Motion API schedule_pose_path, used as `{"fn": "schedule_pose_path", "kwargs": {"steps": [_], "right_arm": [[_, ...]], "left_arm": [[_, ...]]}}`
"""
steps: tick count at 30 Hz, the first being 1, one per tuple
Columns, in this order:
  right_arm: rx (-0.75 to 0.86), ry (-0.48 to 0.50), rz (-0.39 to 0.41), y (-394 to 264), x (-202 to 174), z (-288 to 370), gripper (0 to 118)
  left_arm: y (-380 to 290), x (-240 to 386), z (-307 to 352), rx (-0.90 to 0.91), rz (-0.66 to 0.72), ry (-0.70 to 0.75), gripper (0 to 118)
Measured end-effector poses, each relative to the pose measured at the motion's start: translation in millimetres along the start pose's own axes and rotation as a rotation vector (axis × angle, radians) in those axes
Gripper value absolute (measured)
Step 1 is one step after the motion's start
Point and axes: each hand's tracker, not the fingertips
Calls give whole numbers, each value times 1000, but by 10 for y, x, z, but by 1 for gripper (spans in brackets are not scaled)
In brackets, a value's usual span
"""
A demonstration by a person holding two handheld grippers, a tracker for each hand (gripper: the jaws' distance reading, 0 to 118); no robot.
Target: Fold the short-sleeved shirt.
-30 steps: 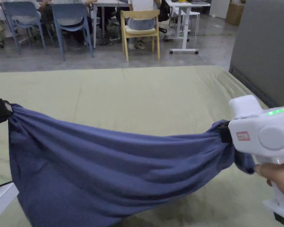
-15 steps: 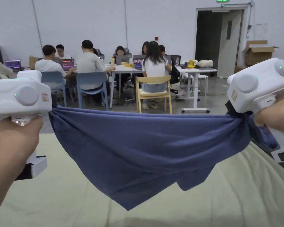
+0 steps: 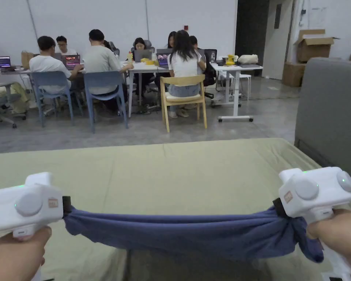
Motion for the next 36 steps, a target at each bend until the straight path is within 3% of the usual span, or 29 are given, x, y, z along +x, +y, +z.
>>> {"fn": "schedule_pose_path", "kwargs": {"steps": [4, 9, 11, 18, 22, 26, 28, 29, 30, 31, 32, 34, 36], "right_arm": [[-53, 18, 62, -923, -99, -33, 13], [-114, 75, -58, -1777, -74, 97, 12], [-131, 88, -63, -1998, -77, 142, 12], [-198, 111, -127, -2454, -22, 52, 13], [-218, 107, -94, -2582, -99, -138, 12], [-212, 88, -65, -2602, -166, -195, 13], [-208, 80, -48, -2585, -176, -188, 23], [-214, 85, -56, -2490, -147, -126, 34], [-208, 109, -89, -2421, -98, -19, 70], [-178, 120, -148, -2345, -51, 167, 104], [-75, 91, -189, -2265, -18, 423, 118], [211, 44, -191, -2120, 2, 1000, 118], [266, 72, -203, -2102, -20, 1480, 118]], "left_arm": [[-861, -159, 108, -103, -19, -15, 0], [-1647, -344, 393, -159, 23, -21, 0], [-1824, -409, 439, -191, 55, -25, 0], [-2255, -666, 343, -279, 122, -13, 0], [-2536, -722, 64, -373, 118, 12, 0], [-2611, -701, 59, -309, 147, 21, 0], [-2534, -669, 58, -320, 155, 37, 1], [-2451, -655, 119, -341, 177, 42, 13], [-2329, -653, 216, -343, 215, 34, 76], [-2184, -651, 392, -262, 258, 9, 116], [-2054, -636, 624, -142, 266, -41, 118], [-1822, -552, 1119, 28, 243, -145, 118], [-1728, -428, 1489, 101, 170, -124, 118]]}}
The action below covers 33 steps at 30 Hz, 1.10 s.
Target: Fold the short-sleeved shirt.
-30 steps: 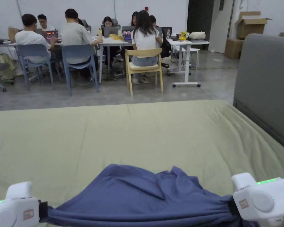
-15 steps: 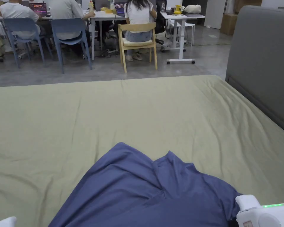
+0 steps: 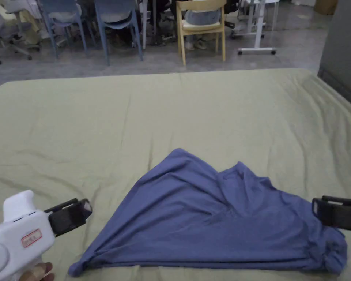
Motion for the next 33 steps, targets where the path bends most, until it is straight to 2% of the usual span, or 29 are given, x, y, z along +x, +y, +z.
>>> {"fn": "schedule_pose_path", "kwargs": {"steps": [2, 4, 6, 7, 8, 9, 10, 11, 12, 14, 15, 16, 17, 18, 20, 22, 23, 25, 26, 27, 28, 29, 31, 32, 33], "right_arm": [[10, 67, 10, -19, -89, 246, 118], [8, 72, 34, -129, -275, 377, 118], [-36, 40, 115, -395, -471, 433, 115], [-57, 20, 155, -495, -600, 406, 97], [-82, 12, 183, -624, -700, 416, 51], [-136, 27, 179, -732, -759, 430, 3], [-155, 101, 142, -799, -791, 476, 3], [-180, 191, 114, -706, -798, 327, 3], [-192, 226, 106, -680, -811, 309, 3], [-173, 177, 168, -595, -868, 275, 3], [-163, 150, 214, -628, -871, 258, 3], [-155, 131, 230, -579, -872, 235, 3], [-151, 130, 218, -531, -867, 207, 3], [-152, 137, 198, -478, -848, 170, 3], [-168, 144, 149, -481, -811, 103, 3], [-181, 121, 142, -453, -821, 10, 3], [-188, 103, 146, -474, -781, -66, 3], [-194, 92, 158, -430, -751, -178, 3], [-203, 91, 154, -407, -707, -278, 3], [-207, 81, 163, -364, -670, -383, 3], [-212, 73, 182, -319, -642, -476, 3], [-213, 59, 205, -257, -609, -590, 3], [-214, 46, 230, -114, -606, -803, 3], [-222, 56, 233, -36, -569, -935, 3], [-235, 72, 231, 57, -530, -1089, 3]], "left_arm": [[-102, 1, 128, 10, -67, 48, 118], [-326, 66, 213, -76, -124, 99, 118], [-630, 95, 257, -164, -160, 157, 118], [-832, 94, 267, -209, -145, 163, 114], [-991, 80, 266, -247, -102, 133, 89], [-1124, -10, 211, -306, -41, 104, 12], [-1236, -109, 154, -312, -7, 141, 0], [-1298, -198, 91, -360, 9, 93, 0], [-1316, -301, 14, -379, 13, 76, 0], [-1270, -197, -57, -319, -68, 216, 0], [-1235, -234, -132, -273, -88, 246, 29], [-1215, -262, -233, -238, -115, 274, 90], [-1099, -309, -349, -253, -128, 291, 118], [-1091, -377, -473, -214, -173, 319, 118], [-1118, -394, -863, -313, -112, 240, 118], [-949, -595, -1182, -411, -110, 262, 118], [-963, -569, -1295, -411, -126, 283, 117], [-1000, -402, -1313, -374, -157, 280, 102], [-1006, -307, -1320, -355, -180, 286, 83], [-1013, -193, -1297, -323, -204, 273, 29], [-1026, -95, -1291, -298, -204, 250, 0], [-909, -39, -1192, -290, -175, 211, 0], [-980, 136, -1241, -389, -193, 211, 0], [-1027, 201, -1241, -381, -191, 214, 0], [-962, -103, -1288, -376, -123, 173, 0]]}}
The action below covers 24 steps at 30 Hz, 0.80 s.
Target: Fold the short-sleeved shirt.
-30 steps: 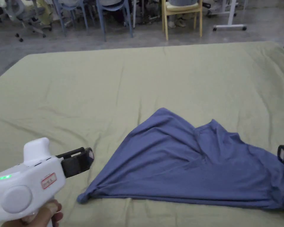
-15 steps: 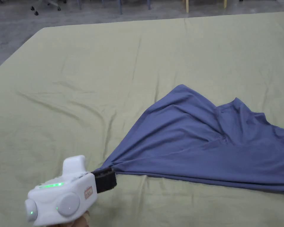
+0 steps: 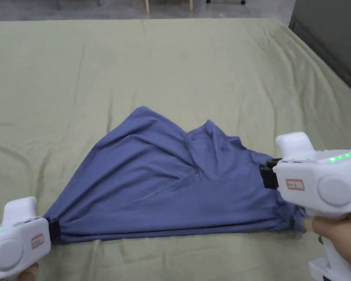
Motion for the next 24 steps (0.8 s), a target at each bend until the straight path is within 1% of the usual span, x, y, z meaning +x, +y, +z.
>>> {"fn": "schedule_pose_path", "kwargs": {"steps": [2, 3, 4, 5, 6, 7, 8, 10, 12, 14, 15, 16, 17, 18, 19, 20, 21, 22, 23, 24], "right_arm": [[-21, 37, 8, 250, 124, -241, 3], [-47, 80, 20, 372, 188, -382, 3], [-88, 98, 12, 523, 263, -560, 5], [-113, 87, 9, 654, 321, -729, 36], [-137, 53, 5, 759, 306, -868, 108], [-170, 37, 5, 826, 336, -1060, 118], [-89, 15, 36, 963, 342, -1111, 113], [-190, -60, 53, 1061, 321, -1342, 116], [-241, -49, 55, 1091, 293, -1555, 116], [-333, -64, 39, 956, 296, -1855, 115], [-360, -63, 53, 904, 266, -1916, 113], [-365, -60, 71, 838, 229, -1959, 107], [-356, -71, 87, 787, 189, -1955, 97], [-310, -23, 84, 775, 204, -1922, 79], [-261, -2, 72, 769, 175, -1824, 47], [-219, -11, 80, 768, 127, -1707, 4], [-193, -29, 100, 759, 80, -1609, 4], [-193, -23, 102, 779, 193, -1654, 4], [-170, 37, 100, 787, 238, -1544, 4], [-143, 64, 96, 793, 284, -1416, 4]], "left_arm": [[-13, -86, 39, 20, 56, -4, 0], [-9, -133, 70, 30, 99, -9, 0], [-7, -147, 153, 54, 134, -20, 0], [4, -179, 198, 70, 163, -41, 0], [21, -195, 235, 78, 177, -57, 0], [34, -202, 263, 76, 176, -59, 0], [60, -187, 290, 78, 180, -59, 0], [72, -190, 356, 105, 198, -74, 0], [78, -179, 392, 106, 195, -75, 0], [85, -174, 400, 106, 191, -67, 0], [86, -178, 394, 101, 191, -66, 0], [74, -179, 397, 101, 197, -65, 0], [74, -181, 397, 102, 200, -65, 0], [78, -179, 391, 99, 195, -64, 0], [83, -171, 385, 95, 187, -58, 0], [75, -164, 383, 93, 181, -51, 0], [80, -160, 381, 91, 180, -50, 0], [87, -156, 383, 90, 180, -50, 0], [94, -150, 390, 92, 181, -49, 0], [104, -143, 406, 96, 185, -47, 0]]}}
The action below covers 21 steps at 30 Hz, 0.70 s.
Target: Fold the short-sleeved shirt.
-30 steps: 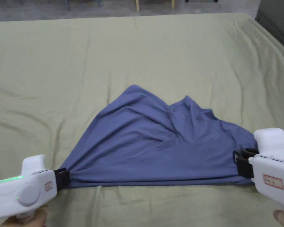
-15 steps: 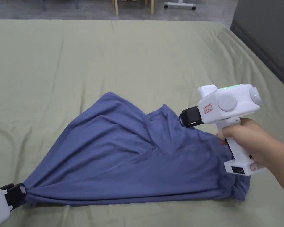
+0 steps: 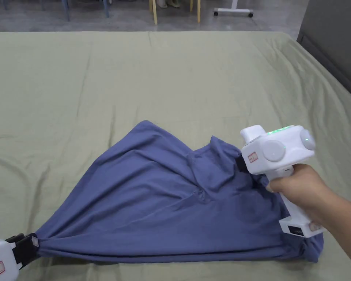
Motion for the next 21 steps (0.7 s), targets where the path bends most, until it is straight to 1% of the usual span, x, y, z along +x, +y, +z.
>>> {"fn": "schedule_pose_path", "kwargs": {"steps": [1, 2, 5, 8, 10, 13, 15, 18, 19, 21], "right_arm": [[31, -17, 4, -9, 36, 153, 4], [100, -63, 23, -140, -96, 461, 4], [249, -65, 4, -163, 7, 1200, 4], [409, -121, 29, -165, -3, 2053, 4], [488, -133, 46, -97, -43, 2598, 4], [564, -194, 89, 94, -94, 3233, 4], [596, -230, 114, 326, -78, 3546, 4], [631, -350, 147, 710, -112, 3920, 4], [644, -394, 148, 852, -115, 4038, 4], [675, -434, 140, 1118, -92, 4263, 4]], "left_arm": [[18, 6, 18, 6, 6, 1, 0], [40, 12, 40, 13, 15, 0, 0], [149, 89, 158, 43, 29, -17, 0], [377, 237, 331, 114, 15, -43, 0], [621, 360, 473, 174, 23, -77, 0], [1128, 606, 710, 259, 10, -110, 0], [1543, 793, 916, 328, -11, -142, 0], [2253, 1097, 1238, 407, -55, -176, 0], [2502, 1169, 1370, 437, -58, -159, 0], [2965, 1292, 1581, 478, -71, -148, 0]]}}
